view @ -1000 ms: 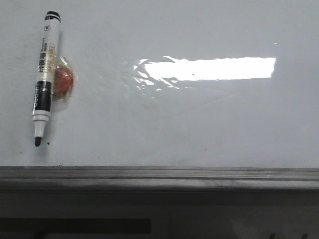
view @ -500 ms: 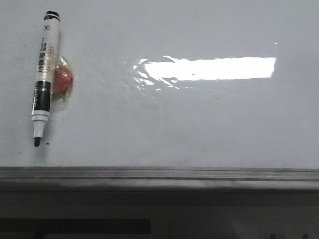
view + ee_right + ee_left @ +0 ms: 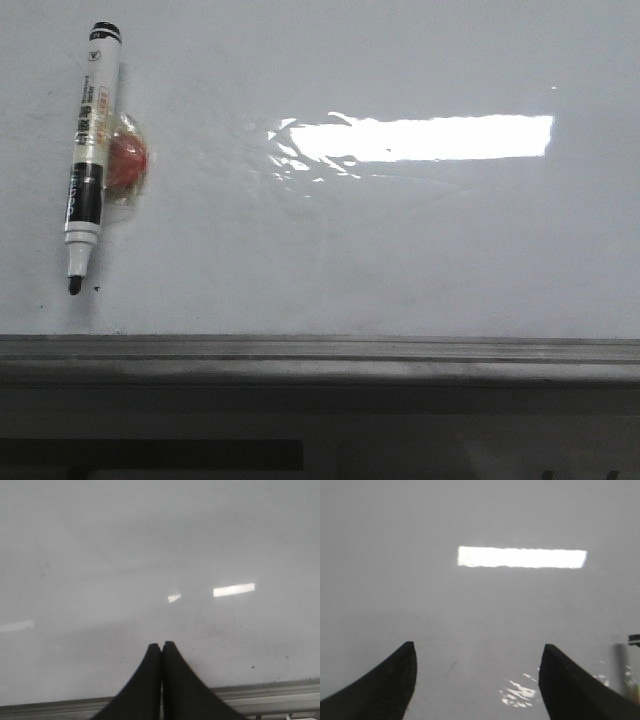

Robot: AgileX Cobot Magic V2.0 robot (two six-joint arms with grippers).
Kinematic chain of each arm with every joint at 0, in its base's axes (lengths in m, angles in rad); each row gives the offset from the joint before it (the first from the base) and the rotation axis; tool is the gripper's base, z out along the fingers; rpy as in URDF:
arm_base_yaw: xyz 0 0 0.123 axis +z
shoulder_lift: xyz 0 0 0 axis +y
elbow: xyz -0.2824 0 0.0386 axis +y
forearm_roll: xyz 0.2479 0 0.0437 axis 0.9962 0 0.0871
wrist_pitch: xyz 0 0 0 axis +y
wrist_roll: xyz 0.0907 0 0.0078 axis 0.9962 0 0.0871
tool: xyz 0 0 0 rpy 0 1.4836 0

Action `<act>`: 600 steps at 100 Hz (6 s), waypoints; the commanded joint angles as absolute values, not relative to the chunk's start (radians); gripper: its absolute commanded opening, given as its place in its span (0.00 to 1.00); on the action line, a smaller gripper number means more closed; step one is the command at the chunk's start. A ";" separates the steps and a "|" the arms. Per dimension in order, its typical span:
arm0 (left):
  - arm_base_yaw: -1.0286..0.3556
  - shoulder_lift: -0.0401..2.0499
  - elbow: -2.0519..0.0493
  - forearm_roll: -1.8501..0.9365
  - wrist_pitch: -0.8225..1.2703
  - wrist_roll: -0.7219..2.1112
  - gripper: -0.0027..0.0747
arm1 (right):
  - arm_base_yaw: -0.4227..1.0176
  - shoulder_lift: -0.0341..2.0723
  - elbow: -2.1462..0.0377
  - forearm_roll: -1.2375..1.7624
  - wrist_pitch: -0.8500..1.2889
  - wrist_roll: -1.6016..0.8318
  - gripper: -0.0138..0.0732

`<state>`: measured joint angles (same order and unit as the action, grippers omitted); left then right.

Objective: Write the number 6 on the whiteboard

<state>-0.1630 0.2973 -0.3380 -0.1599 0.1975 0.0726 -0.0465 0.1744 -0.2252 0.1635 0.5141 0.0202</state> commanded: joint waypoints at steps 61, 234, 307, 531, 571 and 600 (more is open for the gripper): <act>-0.641 0.605 -0.361 -0.199 -0.011 0.125 0.66 | -0.049 0.192 -0.260 0.170 0.414 0.010 0.09; -0.810 1.037 -0.361 -0.609 -0.284 0.124 0.01 | -0.048 0.192 -0.264 0.170 0.370 0.010 0.09; -0.921 1.001 -0.438 -0.044 -0.176 0.124 0.01 | 0.544 0.504 -0.466 0.177 0.401 -0.128 0.27; -0.799 0.508 -0.438 0.107 -0.044 0.124 0.51 | 0.754 0.999 -0.844 0.372 0.166 -0.124 0.08; -0.769 0.520 -0.438 0.104 -0.044 0.124 0.51 | 0.661 1.158 -1.003 0.331 0.208 -0.129 0.08; -0.769 0.520 -0.438 0.104 -0.022 0.124 0.51 | 0.707 1.275 -0.979 0.360 0.350 -0.129 0.08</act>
